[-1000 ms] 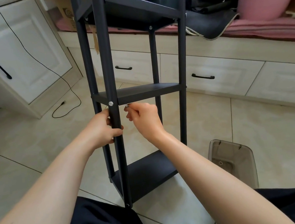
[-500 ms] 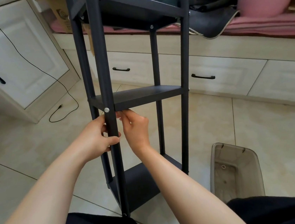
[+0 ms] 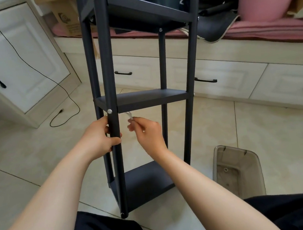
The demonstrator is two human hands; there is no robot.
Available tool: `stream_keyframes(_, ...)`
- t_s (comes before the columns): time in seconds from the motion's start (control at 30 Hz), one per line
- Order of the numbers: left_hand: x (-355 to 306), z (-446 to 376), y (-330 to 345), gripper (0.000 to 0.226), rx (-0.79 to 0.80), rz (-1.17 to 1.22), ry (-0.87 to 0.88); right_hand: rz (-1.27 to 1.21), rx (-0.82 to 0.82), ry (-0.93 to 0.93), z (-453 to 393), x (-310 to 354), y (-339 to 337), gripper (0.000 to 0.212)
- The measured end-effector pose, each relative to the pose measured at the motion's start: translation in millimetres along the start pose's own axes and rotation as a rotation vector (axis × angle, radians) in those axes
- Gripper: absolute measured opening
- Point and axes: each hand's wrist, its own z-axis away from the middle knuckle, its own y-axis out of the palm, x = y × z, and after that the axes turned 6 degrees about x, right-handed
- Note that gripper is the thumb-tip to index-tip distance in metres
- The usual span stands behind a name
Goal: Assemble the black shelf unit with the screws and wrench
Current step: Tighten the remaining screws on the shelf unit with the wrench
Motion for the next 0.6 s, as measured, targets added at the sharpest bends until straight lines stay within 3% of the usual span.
stream_keyframes(0.13,-2,5,1,0.048,0.017,0.016,-0.013,0.143,0.213,0.117,7,7,-46,0.024)
stream_keyframes(0.3,-3,13,4,0.053,0.014,0.003,-0.026,0.305,0.151,0.095,-6,41,-131,0.02)
stream_keyframes(0.47,-3,17,2,0.054,-0.002,-0.031,-0.037,0.528,0.222,0.314,-21,63,-206,0.017)
stream_keyframes(0.6,3,15,-2,0.044,-0.025,-0.043,-0.057,0.404,0.203,0.452,-21,61,-229,0.015)
